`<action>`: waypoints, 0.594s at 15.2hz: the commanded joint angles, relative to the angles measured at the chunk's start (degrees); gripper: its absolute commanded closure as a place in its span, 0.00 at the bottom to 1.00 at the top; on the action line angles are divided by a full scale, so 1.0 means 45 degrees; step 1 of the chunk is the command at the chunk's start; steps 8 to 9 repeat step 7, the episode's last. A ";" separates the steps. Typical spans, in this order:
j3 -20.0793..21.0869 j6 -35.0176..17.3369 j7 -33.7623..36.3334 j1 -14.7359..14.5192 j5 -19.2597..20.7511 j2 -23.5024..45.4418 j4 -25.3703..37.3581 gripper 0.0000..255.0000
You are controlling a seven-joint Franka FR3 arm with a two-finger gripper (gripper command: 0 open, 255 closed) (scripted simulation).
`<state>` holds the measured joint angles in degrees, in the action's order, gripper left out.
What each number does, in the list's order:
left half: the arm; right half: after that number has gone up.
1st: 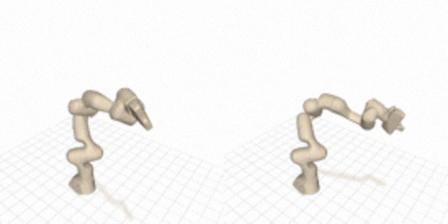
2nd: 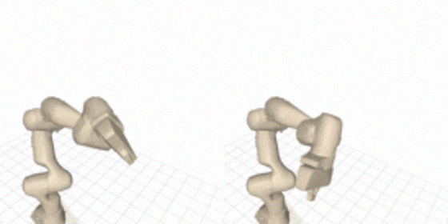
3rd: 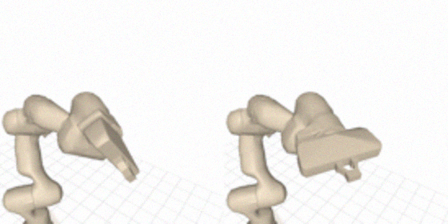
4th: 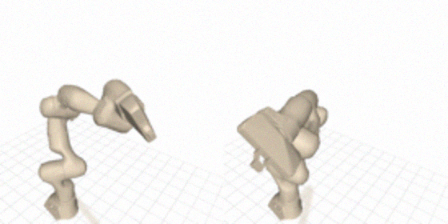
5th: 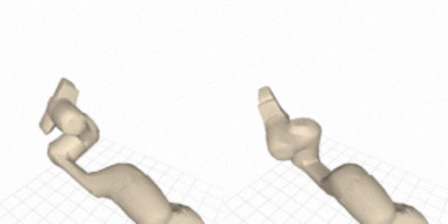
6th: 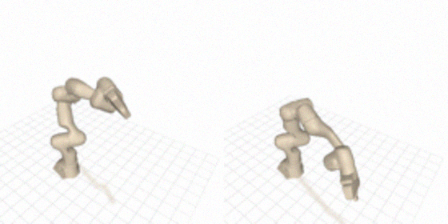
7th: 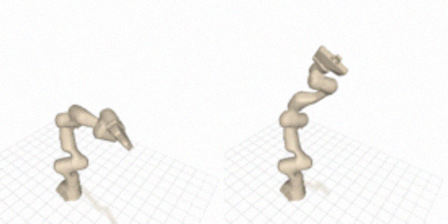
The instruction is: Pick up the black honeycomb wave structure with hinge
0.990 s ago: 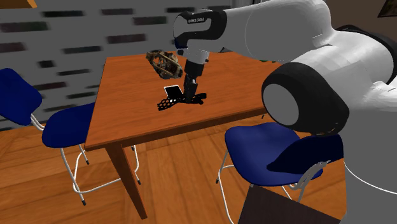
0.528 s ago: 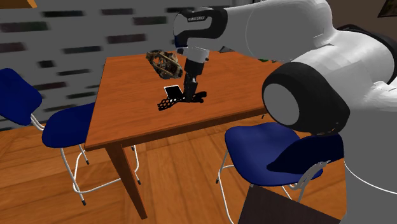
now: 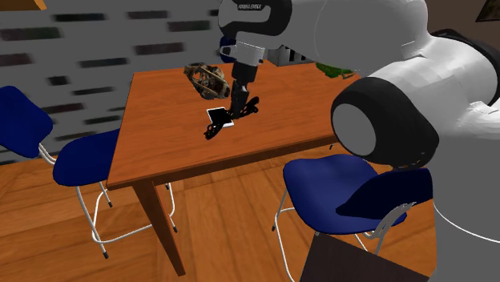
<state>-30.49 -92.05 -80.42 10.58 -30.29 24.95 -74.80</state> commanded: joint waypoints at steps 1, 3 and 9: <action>0.0000 0.0378 0.0117 0.0098 -0.0017 0.0062 0.0458 1.00; 0.0004 0.0733 0.0230 0.0196 -0.0041 0.0125 0.0897 1.00; 0.0011 0.1128 0.0354 0.0316 -0.0080 0.0215 0.1404 1.00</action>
